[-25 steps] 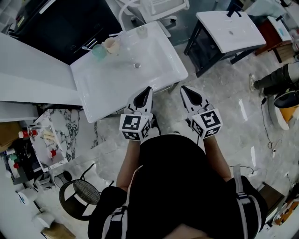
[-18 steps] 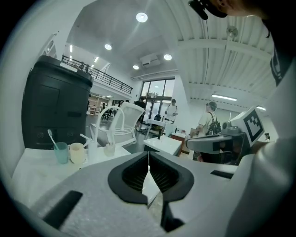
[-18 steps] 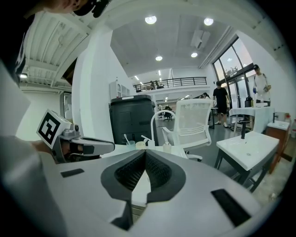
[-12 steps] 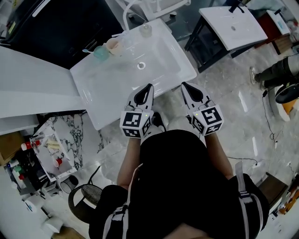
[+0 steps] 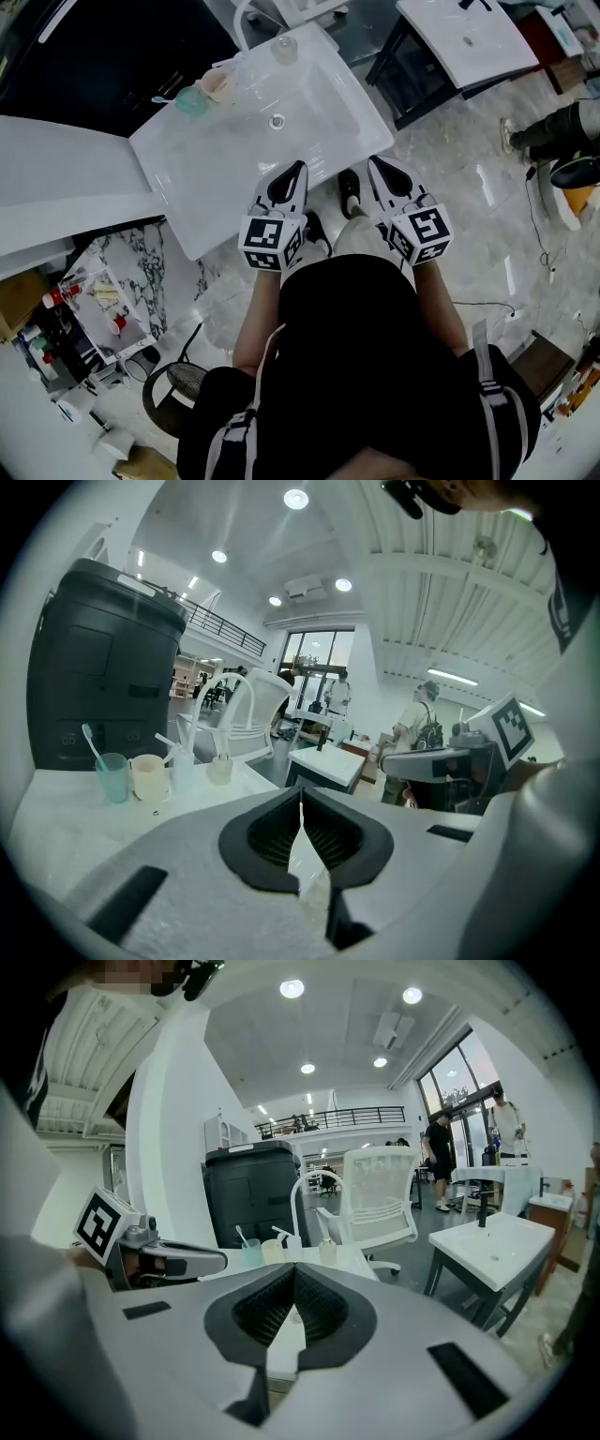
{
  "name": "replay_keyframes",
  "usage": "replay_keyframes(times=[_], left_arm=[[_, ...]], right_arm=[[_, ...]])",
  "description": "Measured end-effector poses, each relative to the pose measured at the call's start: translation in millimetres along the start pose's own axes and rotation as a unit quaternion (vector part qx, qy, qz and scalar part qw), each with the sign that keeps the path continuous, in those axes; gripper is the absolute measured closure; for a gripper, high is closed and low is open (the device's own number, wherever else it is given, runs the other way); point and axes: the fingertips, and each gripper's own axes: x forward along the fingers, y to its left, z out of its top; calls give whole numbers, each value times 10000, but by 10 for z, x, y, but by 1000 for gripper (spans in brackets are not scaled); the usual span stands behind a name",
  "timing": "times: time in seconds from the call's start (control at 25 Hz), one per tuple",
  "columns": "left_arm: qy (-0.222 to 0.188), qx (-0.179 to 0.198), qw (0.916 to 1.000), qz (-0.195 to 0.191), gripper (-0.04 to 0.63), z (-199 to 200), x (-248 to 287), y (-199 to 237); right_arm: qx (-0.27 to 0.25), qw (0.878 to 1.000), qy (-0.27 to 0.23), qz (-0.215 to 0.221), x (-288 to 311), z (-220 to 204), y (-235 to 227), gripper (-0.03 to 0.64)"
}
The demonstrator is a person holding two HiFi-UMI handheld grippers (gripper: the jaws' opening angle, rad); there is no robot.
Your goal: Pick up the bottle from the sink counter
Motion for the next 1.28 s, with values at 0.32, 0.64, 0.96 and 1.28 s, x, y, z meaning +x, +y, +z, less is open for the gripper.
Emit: replay_keyframes(times=[0.32,0.64,0.96,1.28], left_arm=[[-32,-25,9994,344,575,190,302,185],[-121,-83,9972,736,575,457,719,245],[-96,-122,9918,1270,575,559,1163,333],[-106,-252,9856,1671,575,539,1509,333]], right_arm=[[-65,9993,-86,363,382,250,-242,612],[-142,9959,-96,883,771,496,-597,612],[-216,9904,-23,1367,1115,630,-983,612],[-243,9832,184,1798,1328,554,-1296,612]])
